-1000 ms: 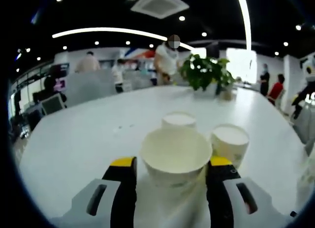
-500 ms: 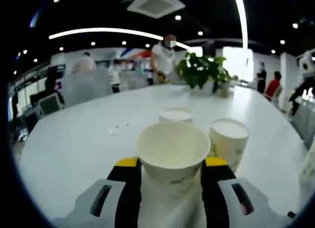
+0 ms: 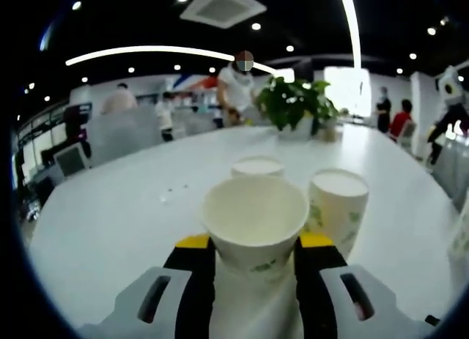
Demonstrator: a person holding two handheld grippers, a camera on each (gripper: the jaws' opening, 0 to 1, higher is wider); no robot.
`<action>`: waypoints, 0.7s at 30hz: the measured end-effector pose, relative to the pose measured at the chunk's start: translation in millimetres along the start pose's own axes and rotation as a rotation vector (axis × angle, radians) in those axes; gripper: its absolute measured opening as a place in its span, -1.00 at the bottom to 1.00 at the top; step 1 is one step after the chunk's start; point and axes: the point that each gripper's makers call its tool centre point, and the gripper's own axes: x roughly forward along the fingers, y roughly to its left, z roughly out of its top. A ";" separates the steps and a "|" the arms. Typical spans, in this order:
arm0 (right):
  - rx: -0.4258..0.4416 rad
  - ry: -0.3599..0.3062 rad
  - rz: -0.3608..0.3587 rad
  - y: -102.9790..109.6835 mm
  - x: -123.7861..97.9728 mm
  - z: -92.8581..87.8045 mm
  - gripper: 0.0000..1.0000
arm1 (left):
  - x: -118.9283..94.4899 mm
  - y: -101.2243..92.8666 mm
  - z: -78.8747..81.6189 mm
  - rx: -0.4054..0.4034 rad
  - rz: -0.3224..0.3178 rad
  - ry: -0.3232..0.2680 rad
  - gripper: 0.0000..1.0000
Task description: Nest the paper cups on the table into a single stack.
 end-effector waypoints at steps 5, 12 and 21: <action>0.001 -0.001 0.002 0.4 1.2 -0.3 0.91 | -2.1 3.2 2.3 0.002 0.006 -0.002 -0.20; -0.001 -0.010 0.003 1.1 0.7 1.5 0.91 | -7.7 3.8 5.2 -0.009 0.008 -0.008 -0.20; -0.007 -0.024 0.021 3.8 2.6 3.5 0.91 | -21.4 8.1 12.1 -0.002 0.028 -0.009 -0.20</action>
